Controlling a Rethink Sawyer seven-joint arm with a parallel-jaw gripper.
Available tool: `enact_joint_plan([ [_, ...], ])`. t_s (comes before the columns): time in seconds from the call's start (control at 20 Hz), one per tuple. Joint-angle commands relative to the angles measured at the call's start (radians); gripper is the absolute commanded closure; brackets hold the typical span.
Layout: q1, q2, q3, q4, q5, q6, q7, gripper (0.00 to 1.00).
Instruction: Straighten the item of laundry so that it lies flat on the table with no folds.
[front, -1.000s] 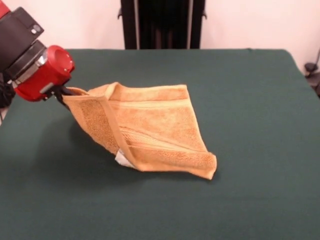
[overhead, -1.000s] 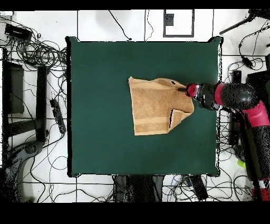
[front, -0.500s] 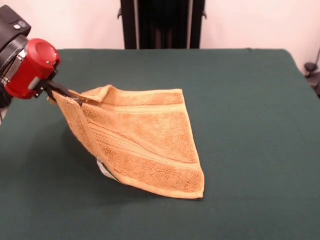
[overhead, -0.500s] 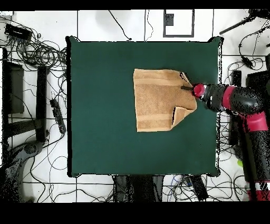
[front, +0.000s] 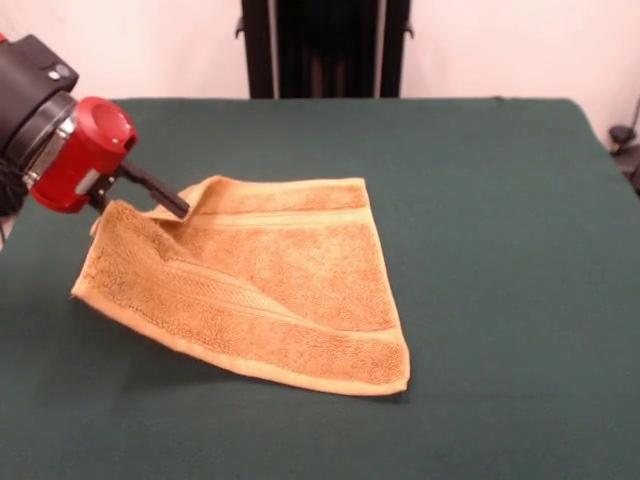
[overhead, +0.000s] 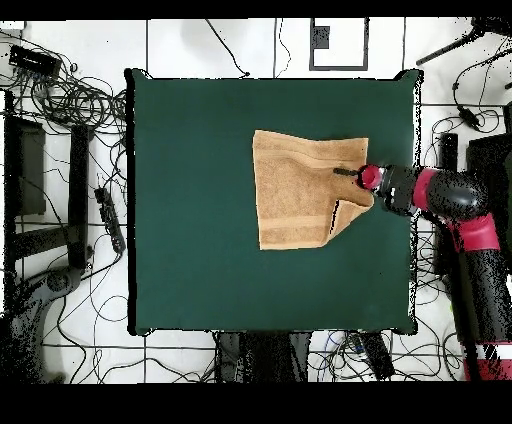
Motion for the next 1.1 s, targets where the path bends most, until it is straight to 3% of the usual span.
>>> enact_joint_plan([
  [0.05,0.076,-0.004,-0.014,0.041,-0.086,-0.007,-0.363,0.00],
  [0.6,0.053,-0.058,0.021,0.107,-0.136,-0.063,-0.373,0.00],
  [0.75,0.075,-0.167,0.051,0.110,-0.217,-0.032,-0.488,0.00],
  [0.95,0.101,-0.315,0.087,0.113,-0.269,-0.001,-0.506,0.00],
  [1.1,0.122,-0.434,0.131,0.124,-0.376,-0.029,-0.672,0.00],
])
